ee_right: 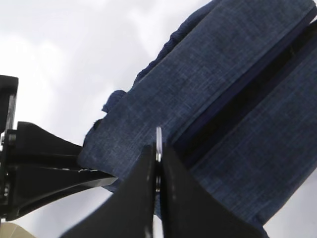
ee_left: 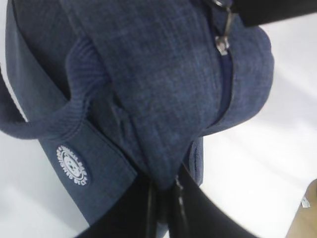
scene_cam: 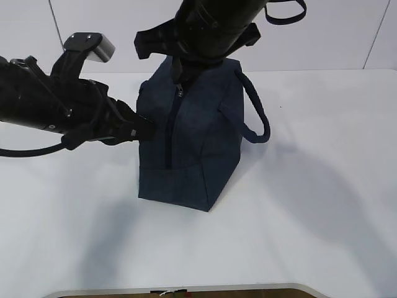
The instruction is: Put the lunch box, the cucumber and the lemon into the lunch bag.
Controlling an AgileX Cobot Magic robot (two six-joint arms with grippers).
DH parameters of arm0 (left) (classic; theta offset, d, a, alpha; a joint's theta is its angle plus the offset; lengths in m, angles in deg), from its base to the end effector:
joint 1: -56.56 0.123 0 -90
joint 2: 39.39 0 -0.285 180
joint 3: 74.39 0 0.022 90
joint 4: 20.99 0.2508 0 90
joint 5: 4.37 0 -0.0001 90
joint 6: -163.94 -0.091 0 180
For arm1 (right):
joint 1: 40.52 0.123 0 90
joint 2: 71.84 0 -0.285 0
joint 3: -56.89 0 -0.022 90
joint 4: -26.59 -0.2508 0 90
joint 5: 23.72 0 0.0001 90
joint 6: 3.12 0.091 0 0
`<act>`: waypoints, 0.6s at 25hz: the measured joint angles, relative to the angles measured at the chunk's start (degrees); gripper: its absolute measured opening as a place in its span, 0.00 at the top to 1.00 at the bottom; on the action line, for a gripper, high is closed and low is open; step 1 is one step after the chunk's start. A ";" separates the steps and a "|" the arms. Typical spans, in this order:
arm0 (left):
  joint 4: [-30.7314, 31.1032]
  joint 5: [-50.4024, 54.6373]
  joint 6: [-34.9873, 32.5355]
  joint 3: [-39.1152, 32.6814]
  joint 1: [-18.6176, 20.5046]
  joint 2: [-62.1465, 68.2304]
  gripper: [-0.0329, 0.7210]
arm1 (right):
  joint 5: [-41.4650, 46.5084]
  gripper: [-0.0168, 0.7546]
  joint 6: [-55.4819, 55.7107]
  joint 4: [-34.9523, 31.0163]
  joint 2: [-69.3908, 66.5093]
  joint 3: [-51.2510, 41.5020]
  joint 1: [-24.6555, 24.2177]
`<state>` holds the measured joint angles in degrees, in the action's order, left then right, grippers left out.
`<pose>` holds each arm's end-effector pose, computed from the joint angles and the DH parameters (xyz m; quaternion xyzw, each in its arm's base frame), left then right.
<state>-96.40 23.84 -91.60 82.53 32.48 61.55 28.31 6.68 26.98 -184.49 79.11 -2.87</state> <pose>0.2885 -0.1746 0.2269 0.2939 0.8423 -0.2869 0.3490 0.3297 0.2538 0.3339 -0.2289 0.9187 0.1265 0.2959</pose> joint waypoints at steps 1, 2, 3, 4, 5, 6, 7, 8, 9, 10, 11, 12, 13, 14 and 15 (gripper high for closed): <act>0.00 0.00 -0.13 0.00 0.00 0.00 0.97 | 0.00 0.97 0.00 0.00 0.00 0.00 0.00; 0.00 0.11 -0.39 0.00 0.00 0.00 0.97 | 0.00 0.97 0.00 0.00 0.00 0.06 0.00; 0.00 0.13 -0.67 0.00 0.00 0.00 0.97 | 0.00 0.97 0.00 0.24 0.00 0.14 0.00; 0.00 0.24 -0.81 0.00 0.00 0.00 0.97 | 0.00 0.97 0.00 0.68 0.00 0.27 0.00; 0.00 0.24 -0.90 0.00 0.00 0.00 0.97 | 0.00 0.97 0.00 1.52 0.00 0.53 0.00; 0.00 0.24 -1.05 0.00 0.00 0.00 0.97 | 0.00 0.97 0.00 2.45 0.00 0.71 0.00; 0.13 0.38 -1.05 0.00 0.00 0.00 0.97 | 0.00 0.97 0.00 3.32 0.00 0.93 0.00; 0.22 0.49 -1.09 0.00 0.00 0.00 0.97 | -0.10 0.97 0.12 4.34 0.00 0.94 0.00; 0.35 0.61 -1.18 0.00 0.00 0.00 0.97 | -0.18 0.97 0.56 5.52 0.00 1.02 0.00; 0.48 0.74 -1.18 0.00 0.00 0.00 0.97 | -0.32 0.97 1.08 6.42 0.00 1.02 0.00; 0.76 0.98 -1.18 0.00 0.00 0.00 0.97 | -0.47 0.97 1.64 7.55 0.00 1.02 0.00; 0.87 1.11 -1.18 0.00 0.00 0.00 0.97 | -0.61 0.97 2.12 8.41 0.00 1.02 0.00; 0.88 1.36 -1.18 0.00 0.00 0.00 0.97 | -0.61 0.97 2.22 9.05 0.00 1.02 0.00; 1.14 1.58 -1.22 0.00 0.00 0.00 0.97 | -0.72 0.97 2.34 9.43 0.00 1.02 0.00; 1.27 1.72 -1.22 0.00 0.00 0.00 0.97 | -0.84 0.97 2.55 10.15 0.00 1.02 0.00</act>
<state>-95.12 25.56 -92.83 82.53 32.48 61.55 27.46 9.23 37.13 -184.49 80.13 -2.87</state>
